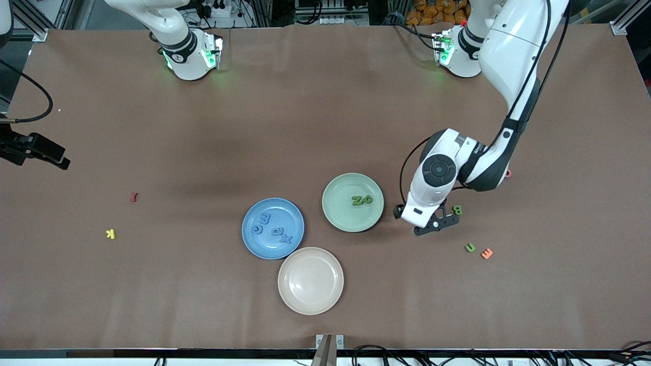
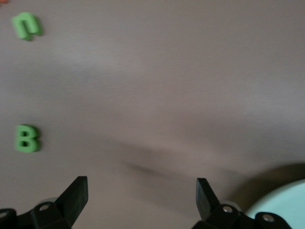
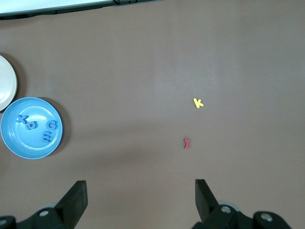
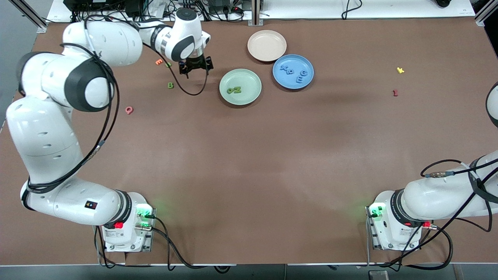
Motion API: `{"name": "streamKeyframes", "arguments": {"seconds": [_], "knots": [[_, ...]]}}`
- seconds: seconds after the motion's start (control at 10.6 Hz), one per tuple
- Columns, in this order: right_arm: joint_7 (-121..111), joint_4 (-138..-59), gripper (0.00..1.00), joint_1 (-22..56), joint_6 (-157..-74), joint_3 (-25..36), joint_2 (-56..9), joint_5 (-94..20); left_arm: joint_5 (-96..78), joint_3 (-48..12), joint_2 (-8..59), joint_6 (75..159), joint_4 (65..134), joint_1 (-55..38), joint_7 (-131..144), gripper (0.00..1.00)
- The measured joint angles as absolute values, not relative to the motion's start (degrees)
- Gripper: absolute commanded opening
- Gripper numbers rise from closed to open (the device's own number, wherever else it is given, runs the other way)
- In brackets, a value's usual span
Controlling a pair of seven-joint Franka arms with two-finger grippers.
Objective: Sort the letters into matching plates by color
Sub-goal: 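Move the left gripper to the green letter B and grasp it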
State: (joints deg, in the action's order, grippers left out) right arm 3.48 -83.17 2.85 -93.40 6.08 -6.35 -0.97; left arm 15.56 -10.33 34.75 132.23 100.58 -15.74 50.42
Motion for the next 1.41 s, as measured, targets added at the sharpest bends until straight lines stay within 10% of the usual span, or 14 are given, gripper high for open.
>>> {"name": "streamKeyframes", "arguments": {"seconds": [1.41], "knots": [[1.7,-83.6,1.00,3.9,-92.3,5.7,-6.5,-2.2,18.9,-10.6,27.8,149.2,120.4,-0.6,33.5,1.00]]}}
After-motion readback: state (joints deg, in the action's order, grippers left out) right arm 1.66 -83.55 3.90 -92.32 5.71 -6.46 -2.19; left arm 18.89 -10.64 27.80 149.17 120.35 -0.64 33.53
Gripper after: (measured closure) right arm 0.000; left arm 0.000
